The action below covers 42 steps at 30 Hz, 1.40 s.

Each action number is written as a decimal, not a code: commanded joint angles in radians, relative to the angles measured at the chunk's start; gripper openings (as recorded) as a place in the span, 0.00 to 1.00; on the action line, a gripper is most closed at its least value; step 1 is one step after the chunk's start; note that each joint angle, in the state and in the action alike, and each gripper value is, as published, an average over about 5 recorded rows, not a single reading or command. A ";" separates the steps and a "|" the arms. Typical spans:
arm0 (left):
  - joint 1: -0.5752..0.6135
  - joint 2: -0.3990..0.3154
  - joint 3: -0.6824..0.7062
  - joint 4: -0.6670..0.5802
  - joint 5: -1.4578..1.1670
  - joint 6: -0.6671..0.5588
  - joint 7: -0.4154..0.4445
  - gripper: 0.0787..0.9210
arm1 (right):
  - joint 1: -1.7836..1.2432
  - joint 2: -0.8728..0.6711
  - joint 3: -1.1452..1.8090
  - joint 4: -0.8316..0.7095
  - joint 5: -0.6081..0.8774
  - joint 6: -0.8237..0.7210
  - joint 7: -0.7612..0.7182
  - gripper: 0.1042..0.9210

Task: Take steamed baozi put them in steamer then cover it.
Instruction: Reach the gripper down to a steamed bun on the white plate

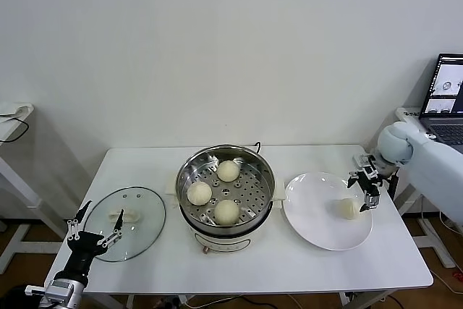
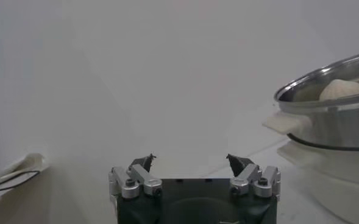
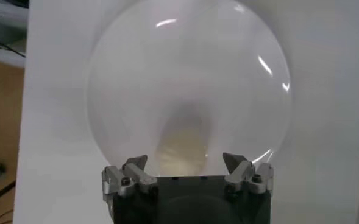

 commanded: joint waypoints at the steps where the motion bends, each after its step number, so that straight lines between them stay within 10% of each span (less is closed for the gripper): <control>1: -0.002 0.000 0.004 0.007 0.002 -0.001 -0.001 0.88 | -0.085 0.039 0.090 -0.060 -0.078 -0.008 0.027 0.88; 35: -0.008 -0.002 0.006 0.020 0.005 -0.005 -0.002 0.88 | -0.109 0.101 0.100 -0.105 -0.152 0.021 0.024 0.88; 42: -0.008 -0.002 0.006 0.021 0.005 -0.005 -0.002 0.88 | -0.114 0.104 0.110 -0.110 -0.163 0.027 0.028 0.75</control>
